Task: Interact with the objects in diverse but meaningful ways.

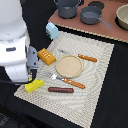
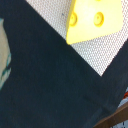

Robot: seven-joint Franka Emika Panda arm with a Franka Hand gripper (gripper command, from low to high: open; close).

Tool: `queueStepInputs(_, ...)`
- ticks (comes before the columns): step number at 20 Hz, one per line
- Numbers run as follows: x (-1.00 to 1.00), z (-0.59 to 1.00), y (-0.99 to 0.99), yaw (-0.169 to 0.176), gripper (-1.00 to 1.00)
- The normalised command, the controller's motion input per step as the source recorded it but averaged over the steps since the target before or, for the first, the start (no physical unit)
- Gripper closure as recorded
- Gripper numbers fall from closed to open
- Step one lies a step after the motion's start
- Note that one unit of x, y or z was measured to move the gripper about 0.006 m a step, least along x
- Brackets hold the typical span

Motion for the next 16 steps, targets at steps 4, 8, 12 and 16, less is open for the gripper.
queueStepInputs(4, 0.28, -0.19, -0.13, 0.000, -1.00)
queueStepInputs(8, 0.25, -0.16, -0.20, 0.002, -1.00)
queueStepInputs(12, 0.23, -0.18, -0.27, 0.000, -1.00)
queueStepInputs(16, 0.23, -0.16, -0.29, 0.000, -1.00)
